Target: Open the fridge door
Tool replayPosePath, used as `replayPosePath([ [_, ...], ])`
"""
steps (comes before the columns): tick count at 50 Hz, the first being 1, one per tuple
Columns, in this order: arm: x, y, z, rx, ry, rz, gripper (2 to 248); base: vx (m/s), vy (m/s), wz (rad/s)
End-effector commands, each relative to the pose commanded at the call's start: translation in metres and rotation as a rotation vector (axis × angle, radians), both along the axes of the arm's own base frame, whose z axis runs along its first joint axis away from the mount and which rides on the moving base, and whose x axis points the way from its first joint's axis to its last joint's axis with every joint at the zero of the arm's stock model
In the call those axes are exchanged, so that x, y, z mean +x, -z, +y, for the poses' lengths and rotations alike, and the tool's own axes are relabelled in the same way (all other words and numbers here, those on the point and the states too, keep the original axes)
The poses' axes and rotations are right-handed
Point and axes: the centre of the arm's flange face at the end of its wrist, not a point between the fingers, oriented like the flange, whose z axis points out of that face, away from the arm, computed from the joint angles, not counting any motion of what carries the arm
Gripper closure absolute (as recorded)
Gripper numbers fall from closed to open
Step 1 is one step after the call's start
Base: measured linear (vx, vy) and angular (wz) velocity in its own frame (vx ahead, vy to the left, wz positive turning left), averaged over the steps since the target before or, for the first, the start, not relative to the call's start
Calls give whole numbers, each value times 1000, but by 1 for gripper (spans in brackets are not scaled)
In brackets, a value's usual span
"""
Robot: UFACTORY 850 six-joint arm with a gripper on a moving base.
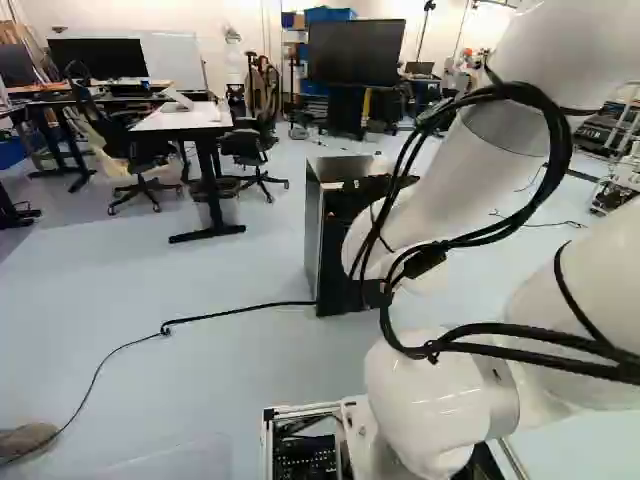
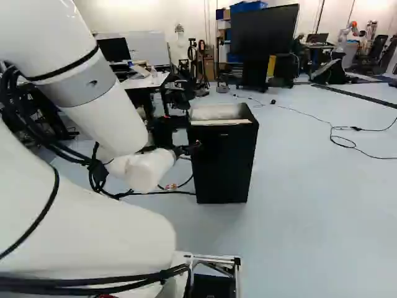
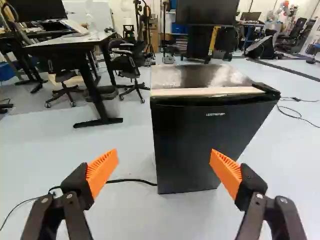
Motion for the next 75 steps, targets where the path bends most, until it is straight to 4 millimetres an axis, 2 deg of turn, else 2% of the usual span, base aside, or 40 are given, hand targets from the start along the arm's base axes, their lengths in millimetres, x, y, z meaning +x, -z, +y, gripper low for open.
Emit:
replayPosePath([
  [13, 1, 0, 0, 0, 0, 1, 3, 0, 0, 0],
  [25, 11, -2, 0, 0, 0, 5, 3, 0, 0, 0],
  [45, 37, -4, 3, 0, -10, 14, 3, 0, 0, 0],
  [75, 85, -7, 23, 14, -32, 21, 3, 0, 0, 0],
])
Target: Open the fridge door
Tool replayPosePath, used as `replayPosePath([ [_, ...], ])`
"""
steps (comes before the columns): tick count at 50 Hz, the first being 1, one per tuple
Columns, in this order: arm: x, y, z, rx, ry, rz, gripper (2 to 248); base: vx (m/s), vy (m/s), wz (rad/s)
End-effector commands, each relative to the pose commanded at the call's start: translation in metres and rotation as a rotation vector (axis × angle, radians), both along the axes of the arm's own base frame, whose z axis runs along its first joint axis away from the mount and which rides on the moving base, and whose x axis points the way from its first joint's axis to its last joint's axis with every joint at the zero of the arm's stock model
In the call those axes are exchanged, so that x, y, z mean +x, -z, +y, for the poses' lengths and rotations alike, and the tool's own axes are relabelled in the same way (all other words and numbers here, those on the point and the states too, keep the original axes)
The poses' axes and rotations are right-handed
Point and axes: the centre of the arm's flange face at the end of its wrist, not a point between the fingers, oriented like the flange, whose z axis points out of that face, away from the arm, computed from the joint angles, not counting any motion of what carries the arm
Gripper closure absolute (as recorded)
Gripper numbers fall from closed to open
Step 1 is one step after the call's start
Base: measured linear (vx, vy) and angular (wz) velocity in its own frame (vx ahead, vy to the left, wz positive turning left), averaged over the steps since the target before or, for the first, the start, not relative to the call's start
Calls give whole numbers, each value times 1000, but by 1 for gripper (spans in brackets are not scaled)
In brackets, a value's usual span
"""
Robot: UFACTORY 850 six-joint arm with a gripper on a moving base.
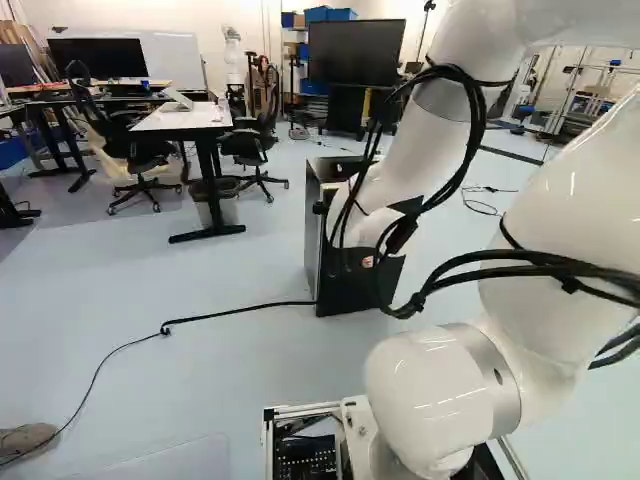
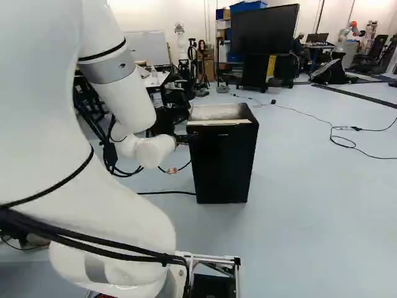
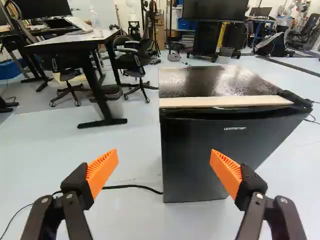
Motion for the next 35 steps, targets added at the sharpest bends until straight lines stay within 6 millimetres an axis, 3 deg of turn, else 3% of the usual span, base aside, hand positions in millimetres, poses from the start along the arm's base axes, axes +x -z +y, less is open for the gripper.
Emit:
replayPosePath([
  [35, 36, 0, 36, 49, 27, 3, 3, 0, 0, 0],
])
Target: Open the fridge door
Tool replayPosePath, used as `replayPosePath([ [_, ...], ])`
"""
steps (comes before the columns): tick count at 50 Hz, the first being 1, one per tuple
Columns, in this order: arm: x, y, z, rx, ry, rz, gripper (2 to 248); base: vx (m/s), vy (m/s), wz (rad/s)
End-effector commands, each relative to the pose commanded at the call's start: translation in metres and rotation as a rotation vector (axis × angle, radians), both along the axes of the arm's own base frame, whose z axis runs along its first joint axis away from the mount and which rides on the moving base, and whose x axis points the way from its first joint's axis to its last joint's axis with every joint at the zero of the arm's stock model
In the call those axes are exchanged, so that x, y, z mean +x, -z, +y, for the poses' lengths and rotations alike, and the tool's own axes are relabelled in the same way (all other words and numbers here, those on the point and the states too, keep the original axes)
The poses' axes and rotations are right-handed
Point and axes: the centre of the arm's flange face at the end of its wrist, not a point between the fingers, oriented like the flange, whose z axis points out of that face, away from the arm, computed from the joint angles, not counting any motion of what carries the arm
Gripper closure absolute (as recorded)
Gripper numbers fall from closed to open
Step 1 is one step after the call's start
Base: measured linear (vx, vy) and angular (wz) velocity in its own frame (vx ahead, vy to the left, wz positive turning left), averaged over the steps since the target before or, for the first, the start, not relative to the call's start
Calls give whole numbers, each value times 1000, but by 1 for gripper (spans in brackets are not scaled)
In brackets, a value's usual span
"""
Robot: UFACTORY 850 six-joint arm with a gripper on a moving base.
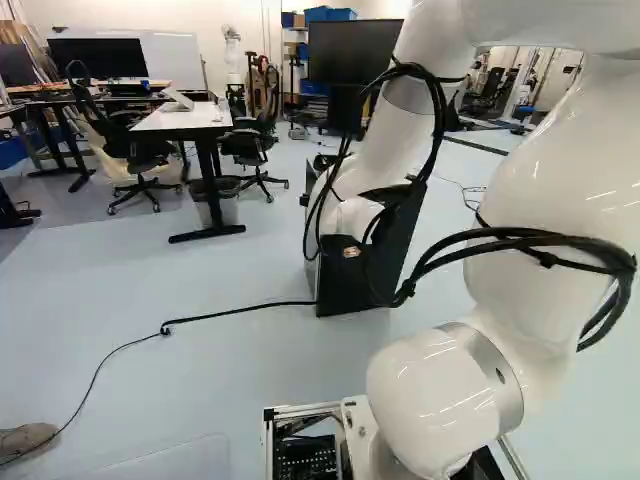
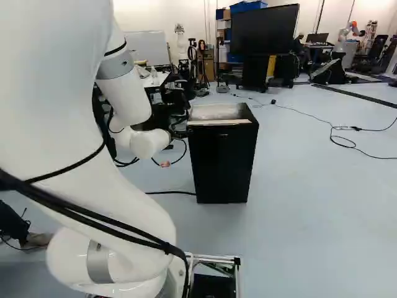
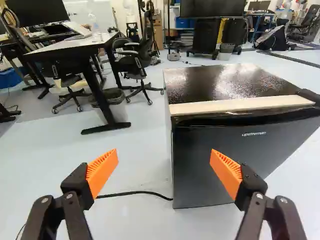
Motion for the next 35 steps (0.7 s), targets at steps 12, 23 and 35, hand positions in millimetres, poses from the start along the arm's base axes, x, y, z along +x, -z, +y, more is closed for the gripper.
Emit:
replayPosePath([
  [12, 7, 0, 13, 23, 24, 3, 3, 0, 0, 0],
  [23, 10, 1, 24, 45, 51, 7, 3, 0, 0, 0],
  [35, 14, 2, 36, 70, 82, 12, 3, 0, 0, 0],
])
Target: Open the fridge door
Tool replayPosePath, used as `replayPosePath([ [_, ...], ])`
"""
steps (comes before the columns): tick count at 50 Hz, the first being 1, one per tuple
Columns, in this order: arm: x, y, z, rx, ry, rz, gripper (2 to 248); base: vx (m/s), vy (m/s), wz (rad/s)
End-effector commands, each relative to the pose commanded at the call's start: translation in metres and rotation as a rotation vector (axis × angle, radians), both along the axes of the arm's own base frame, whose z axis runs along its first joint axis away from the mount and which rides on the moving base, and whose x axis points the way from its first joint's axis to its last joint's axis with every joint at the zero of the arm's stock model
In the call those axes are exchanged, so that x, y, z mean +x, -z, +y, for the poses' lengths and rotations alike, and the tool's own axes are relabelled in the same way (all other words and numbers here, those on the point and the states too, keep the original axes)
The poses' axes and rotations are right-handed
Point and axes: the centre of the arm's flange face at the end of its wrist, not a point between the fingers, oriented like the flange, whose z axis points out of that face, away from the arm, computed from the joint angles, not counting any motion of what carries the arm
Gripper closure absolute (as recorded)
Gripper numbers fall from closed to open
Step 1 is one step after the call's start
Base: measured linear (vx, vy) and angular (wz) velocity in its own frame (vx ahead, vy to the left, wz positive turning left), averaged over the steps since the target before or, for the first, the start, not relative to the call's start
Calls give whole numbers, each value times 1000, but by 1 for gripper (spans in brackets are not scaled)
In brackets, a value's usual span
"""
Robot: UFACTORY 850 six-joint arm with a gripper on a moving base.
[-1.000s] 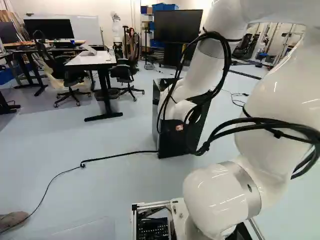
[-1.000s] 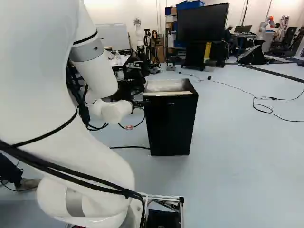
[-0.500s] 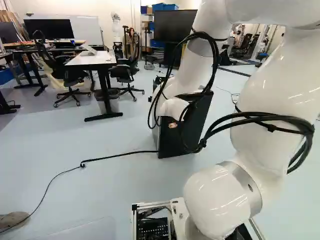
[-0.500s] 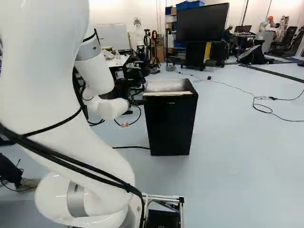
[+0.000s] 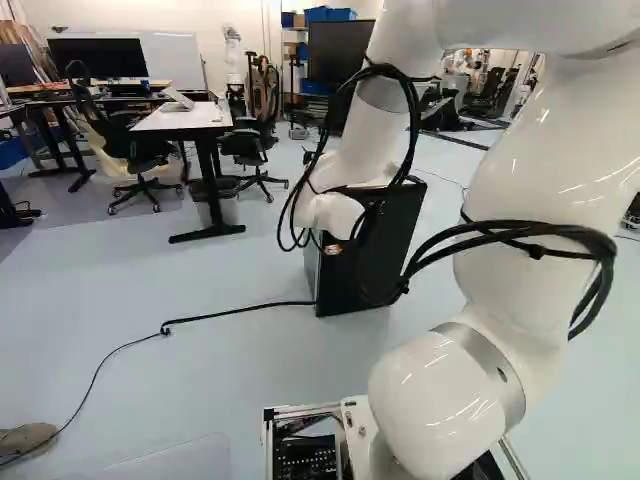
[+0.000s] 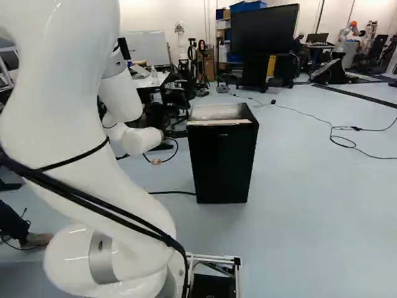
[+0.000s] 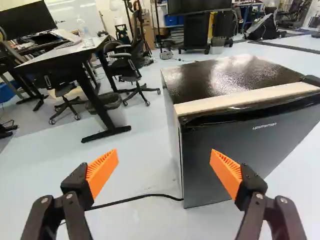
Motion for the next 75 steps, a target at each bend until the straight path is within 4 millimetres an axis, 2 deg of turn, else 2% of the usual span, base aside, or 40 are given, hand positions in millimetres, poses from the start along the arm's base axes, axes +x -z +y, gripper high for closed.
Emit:
replayPosePath([
  [10, 4, 1, 11, 21, 28, 6, 3, 0, 0, 0],
  [20, 13, 11, 22, 35, 59, 27, 3, 0, 0, 0],
  [58, 64, 62, 62, 82, 219, 103, 3, 0, 0, 0],
  [75, 85, 86, 67, 103, 318, 128, 3, 0, 0, 0],
])
